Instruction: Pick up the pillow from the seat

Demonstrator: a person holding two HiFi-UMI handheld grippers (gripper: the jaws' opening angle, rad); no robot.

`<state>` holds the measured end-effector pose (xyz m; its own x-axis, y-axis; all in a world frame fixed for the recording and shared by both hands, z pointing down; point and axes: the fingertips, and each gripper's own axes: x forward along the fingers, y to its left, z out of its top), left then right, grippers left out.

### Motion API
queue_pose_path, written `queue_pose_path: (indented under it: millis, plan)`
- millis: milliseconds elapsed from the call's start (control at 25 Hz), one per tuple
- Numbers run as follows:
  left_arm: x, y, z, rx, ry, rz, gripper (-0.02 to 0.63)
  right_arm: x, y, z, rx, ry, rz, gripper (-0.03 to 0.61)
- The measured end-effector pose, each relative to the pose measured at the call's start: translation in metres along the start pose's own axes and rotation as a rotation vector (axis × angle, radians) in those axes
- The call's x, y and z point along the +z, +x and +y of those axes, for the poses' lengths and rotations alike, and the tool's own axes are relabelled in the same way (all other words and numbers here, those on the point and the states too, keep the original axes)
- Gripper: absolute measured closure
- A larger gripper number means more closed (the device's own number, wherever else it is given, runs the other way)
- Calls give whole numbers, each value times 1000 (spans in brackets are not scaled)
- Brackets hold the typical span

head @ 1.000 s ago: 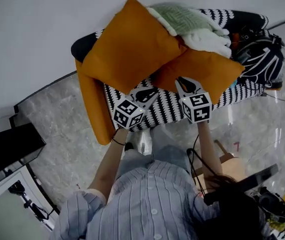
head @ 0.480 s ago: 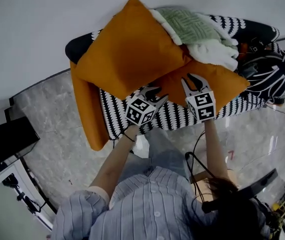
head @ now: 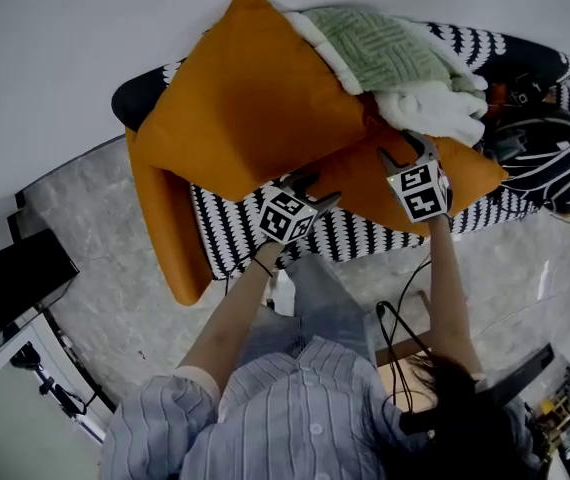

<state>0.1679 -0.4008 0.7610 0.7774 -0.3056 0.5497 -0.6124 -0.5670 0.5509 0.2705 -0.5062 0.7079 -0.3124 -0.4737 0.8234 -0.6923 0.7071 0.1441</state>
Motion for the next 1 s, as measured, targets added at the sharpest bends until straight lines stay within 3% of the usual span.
queue_pose_path:
  millis: [200, 360, 440, 560, 720, 840, 1000]
  plan:
    - [2, 22, 15, 30, -14, 8, 341, -7, 14, -17, 15, -88, 41, 337]
    - [-2, 28, 40, 109, -91, -25, 337, -14, 25, -14, -32, -275, 85, 327]
    - [-10, 35, 46, 124, -100, -16, 337, -16, 29, -14, -51, -314, 85, 327]
    - [-27, 49, 57, 165, -125, 4, 322, -15, 33, -19, -57, -314, 56, 327]
    - [-44, 60, 89, 237, -247, -19, 283, -16, 39, -23, -43, -313, 38, 328]
    - [-52, 68, 98, 219, -311, -56, 244, -20, 43, -22, -27, -321, 43, 342]
    - [-54, 79, 104, 136, -329, -91, 239, -23, 50, -20, 15, -280, 43, 383]
